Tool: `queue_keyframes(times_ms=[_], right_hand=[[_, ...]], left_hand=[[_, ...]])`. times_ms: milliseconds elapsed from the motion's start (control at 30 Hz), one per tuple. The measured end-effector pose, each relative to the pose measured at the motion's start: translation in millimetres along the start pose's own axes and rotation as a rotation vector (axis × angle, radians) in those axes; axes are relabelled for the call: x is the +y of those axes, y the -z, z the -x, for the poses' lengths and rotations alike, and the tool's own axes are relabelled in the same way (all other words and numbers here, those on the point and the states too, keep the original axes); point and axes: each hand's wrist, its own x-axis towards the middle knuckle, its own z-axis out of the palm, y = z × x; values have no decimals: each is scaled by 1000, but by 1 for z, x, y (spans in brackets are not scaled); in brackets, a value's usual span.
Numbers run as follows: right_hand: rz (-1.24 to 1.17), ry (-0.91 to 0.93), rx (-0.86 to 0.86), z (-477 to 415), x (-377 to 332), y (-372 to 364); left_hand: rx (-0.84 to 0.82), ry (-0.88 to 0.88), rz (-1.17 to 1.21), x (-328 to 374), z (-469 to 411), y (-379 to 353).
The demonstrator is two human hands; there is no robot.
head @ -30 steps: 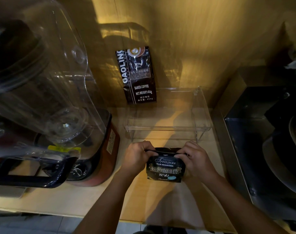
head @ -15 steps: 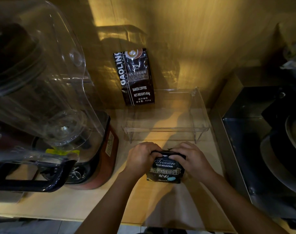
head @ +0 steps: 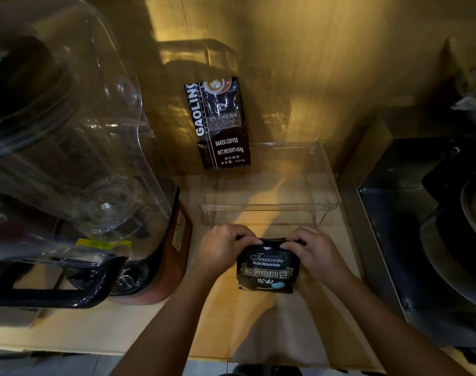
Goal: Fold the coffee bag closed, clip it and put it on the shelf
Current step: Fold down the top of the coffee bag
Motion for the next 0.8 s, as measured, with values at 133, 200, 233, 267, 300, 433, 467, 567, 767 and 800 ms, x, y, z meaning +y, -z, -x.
queue_keyframes(times_ms=[133, 200, 233, 267, 300, 433, 467, 567, 767, 800], right_hand=[[-65, -35, -37, -1, 7, 7], [-101, -73, 15, 1, 6, 7], [-110, -85, 39, 1, 5, 5], [-118, -92, 59, 2, 4, 3], [-132, -98, 77, 3, 4, 1], [-272, -195, 141, 2, 5, -6], [-326, -226, 152, 2, 4, -8], [-363, -252, 146, 1, 1, -11], [36, -12, -27, -7, -2, 8], [95, 29, -24, -7, -4, 8]], left_hand=[[-78, -29, 34, -11, -5, 9], [-23, -15, 73, -16, -4, 6], [18, -6, 83, -18, -2, 3], [55, 1, 93, -20, -1, -1], [82, 10, 113, -21, 0, -4], [146, 126, 359, -21, 0, -15], [167, 169, 428, -18, 0, -18], [211, 237, 579, -14, 3, -27], [179, 131, 488, -17, 5, -22], [175, 110, 483, -16, 6, -22]])
